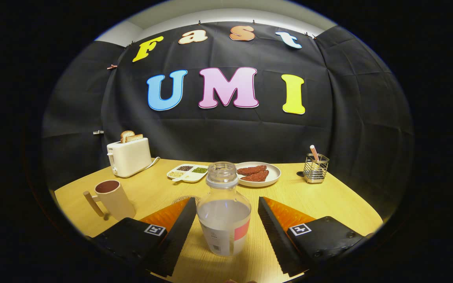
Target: Take the bottle from table, then pour the juice into the cup, finally place the bottle on the coaster
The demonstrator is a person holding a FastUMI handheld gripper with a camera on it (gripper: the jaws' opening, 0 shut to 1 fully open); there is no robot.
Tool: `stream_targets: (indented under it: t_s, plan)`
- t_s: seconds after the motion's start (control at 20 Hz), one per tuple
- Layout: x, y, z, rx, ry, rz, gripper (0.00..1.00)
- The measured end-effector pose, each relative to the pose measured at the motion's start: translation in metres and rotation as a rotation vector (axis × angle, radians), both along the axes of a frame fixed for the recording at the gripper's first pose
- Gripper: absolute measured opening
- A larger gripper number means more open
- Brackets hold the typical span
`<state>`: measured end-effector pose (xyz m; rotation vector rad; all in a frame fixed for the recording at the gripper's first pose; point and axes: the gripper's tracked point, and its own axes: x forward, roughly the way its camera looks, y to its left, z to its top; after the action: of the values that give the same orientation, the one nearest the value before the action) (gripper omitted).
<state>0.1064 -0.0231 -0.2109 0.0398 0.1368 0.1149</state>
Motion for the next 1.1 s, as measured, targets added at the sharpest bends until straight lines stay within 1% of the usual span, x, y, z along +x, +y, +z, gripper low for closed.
stream_targets:
  t_s: [0.3,0.55,0.7,0.85,0.95,1.0,1.1]
  plan:
    - [0.006,0.005,-0.016,-0.018,0.009,0.005,0.97]
    - [0.014,0.006,-0.02,-0.021,0.0,0.001,0.97]
    - [0.017,0.003,-0.024,-0.033,-0.006,-0.005,0.9]
    - [0.02,0.006,-0.025,-0.036,-0.005,0.004,0.9]
    - [0.02,0.007,-0.026,-0.029,-0.003,0.008,0.85]
    - [0.019,0.008,-0.027,-0.029,0.003,0.015,0.8]
    - [0.017,0.011,-0.027,-0.03,0.024,0.04,0.79]
